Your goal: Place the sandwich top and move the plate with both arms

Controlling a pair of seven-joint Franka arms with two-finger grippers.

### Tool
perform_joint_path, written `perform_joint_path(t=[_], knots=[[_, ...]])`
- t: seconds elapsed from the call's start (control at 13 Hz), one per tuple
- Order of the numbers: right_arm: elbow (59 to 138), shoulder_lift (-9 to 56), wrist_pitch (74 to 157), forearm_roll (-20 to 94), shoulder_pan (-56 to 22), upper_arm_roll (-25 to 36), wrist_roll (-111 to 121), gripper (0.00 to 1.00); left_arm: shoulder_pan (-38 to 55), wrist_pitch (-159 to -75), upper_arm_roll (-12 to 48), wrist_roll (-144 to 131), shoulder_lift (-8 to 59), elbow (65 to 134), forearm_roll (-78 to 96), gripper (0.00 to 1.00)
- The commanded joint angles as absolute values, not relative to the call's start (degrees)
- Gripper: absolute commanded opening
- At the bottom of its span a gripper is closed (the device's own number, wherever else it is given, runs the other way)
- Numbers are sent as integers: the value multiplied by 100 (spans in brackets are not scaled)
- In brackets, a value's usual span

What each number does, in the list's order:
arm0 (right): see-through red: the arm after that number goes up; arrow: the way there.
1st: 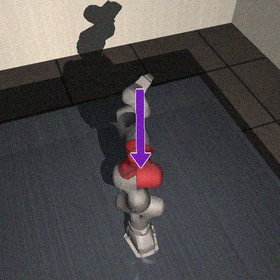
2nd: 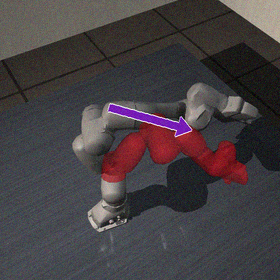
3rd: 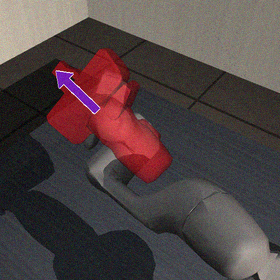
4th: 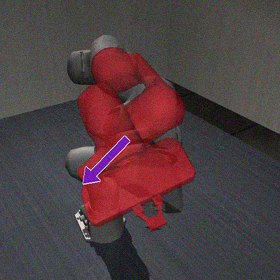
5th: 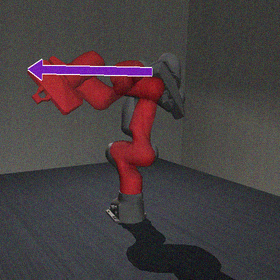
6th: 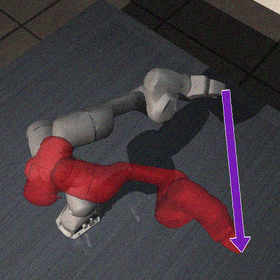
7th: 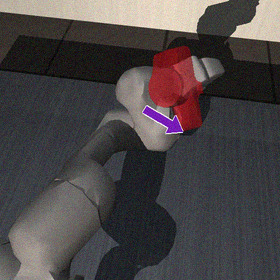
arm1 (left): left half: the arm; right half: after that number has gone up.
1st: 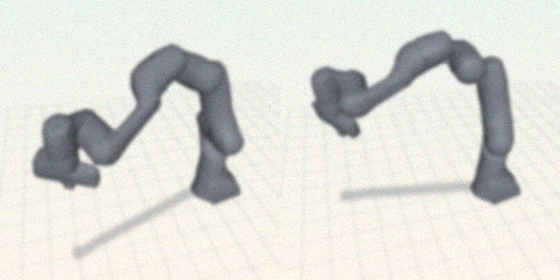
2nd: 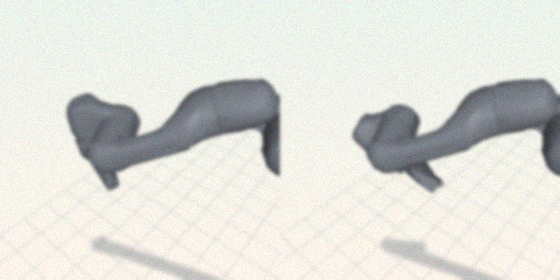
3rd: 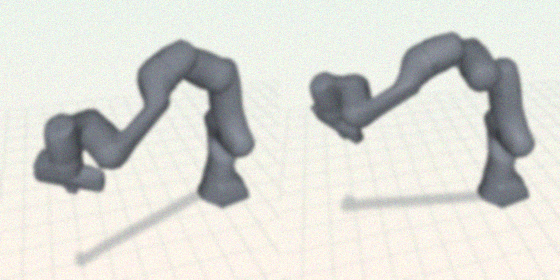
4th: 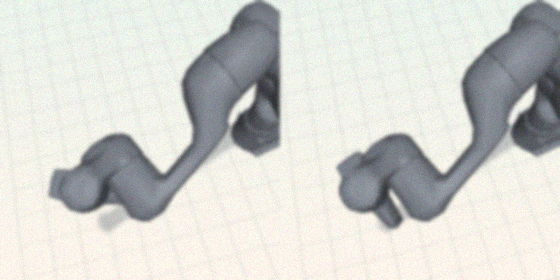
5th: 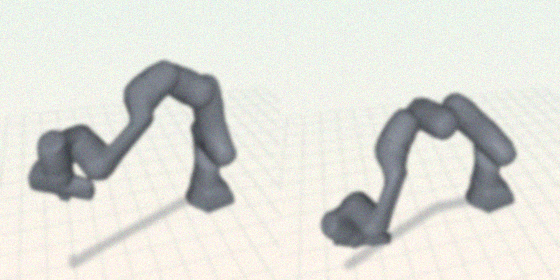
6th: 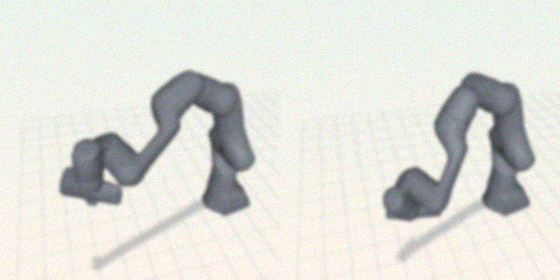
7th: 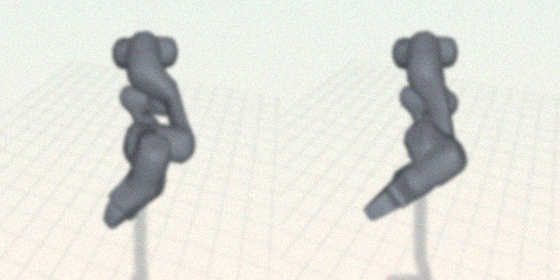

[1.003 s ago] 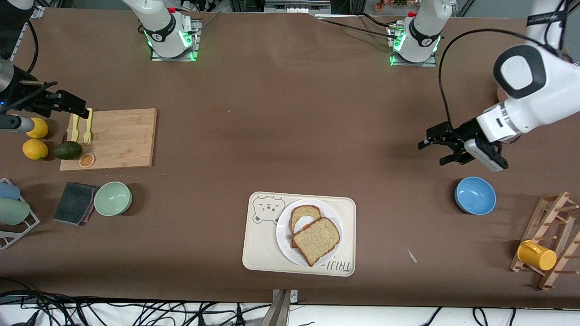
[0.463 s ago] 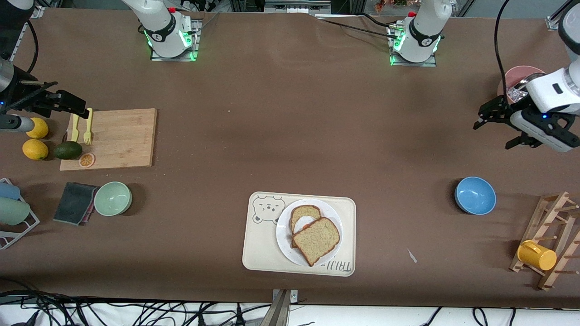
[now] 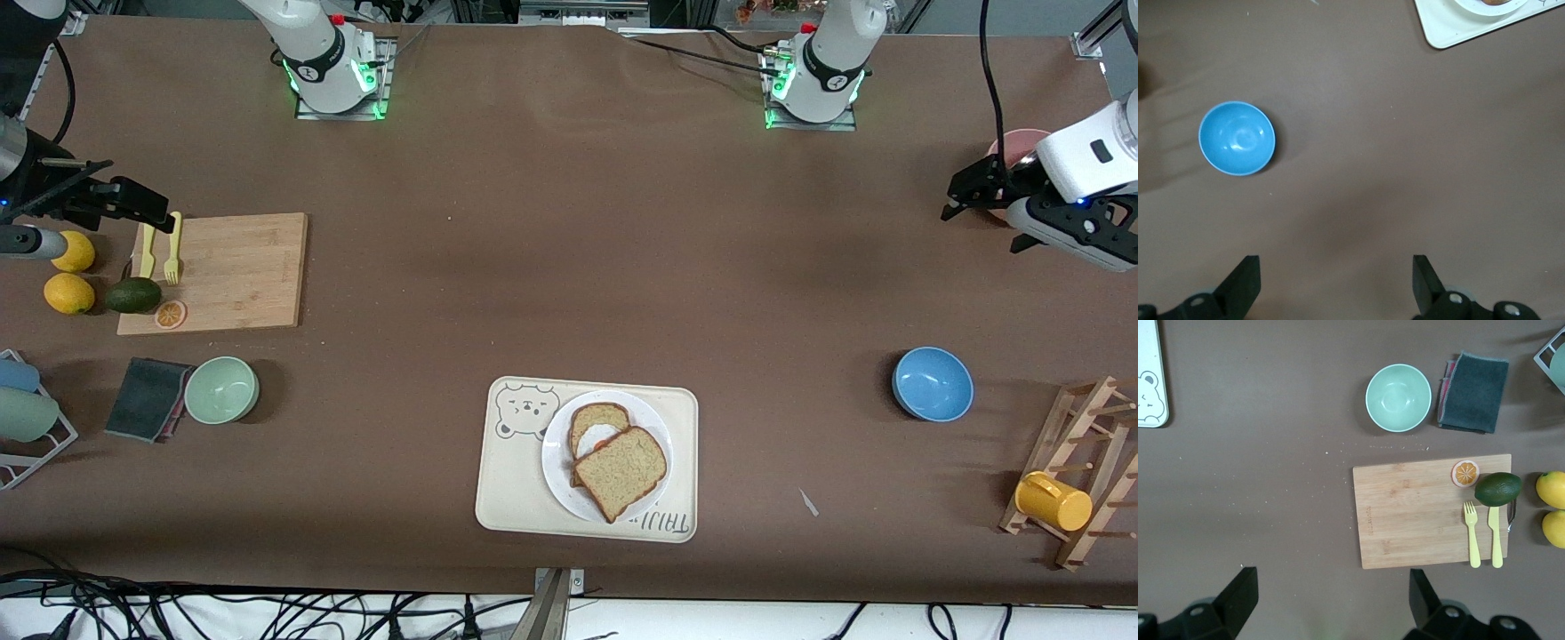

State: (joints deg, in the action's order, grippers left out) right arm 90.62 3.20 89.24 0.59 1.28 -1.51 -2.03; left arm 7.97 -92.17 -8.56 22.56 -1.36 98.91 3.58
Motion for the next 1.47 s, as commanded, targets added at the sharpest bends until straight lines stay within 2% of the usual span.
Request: perform_joint_path(t=[0.0, 0.23, 0.31, 0.54, 0.85, 1.39], knots=[[8930, 352, 8815, -9, 132, -158, -237, 100, 1010, -8922, -923, 1226, -141, 9791, 141, 100], [8930, 352, 8815, -9, 132, -158, -237, 100, 1221, -8798, -914, -217, -97, 9782, 132, 100], [8930, 352, 8815, -9, 132, -158, -237, 100, 1239, -8798, -931, -211, -97, 9765, 19, 100], [8930, 352, 8815, -9, 132, -158, -229, 100, 1301, -8746, -835, -193, 210, 9160, -246, 100], [8930, 352, 8815, -9, 132, -158, -229, 100, 1266, -8736, -818, -656, 176, 9105, -132, 100], [8930, 352, 8815, -9, 132, -158, -237, 100, 633, -8789, -158, -1204, 211, 9097, 44, 100]])
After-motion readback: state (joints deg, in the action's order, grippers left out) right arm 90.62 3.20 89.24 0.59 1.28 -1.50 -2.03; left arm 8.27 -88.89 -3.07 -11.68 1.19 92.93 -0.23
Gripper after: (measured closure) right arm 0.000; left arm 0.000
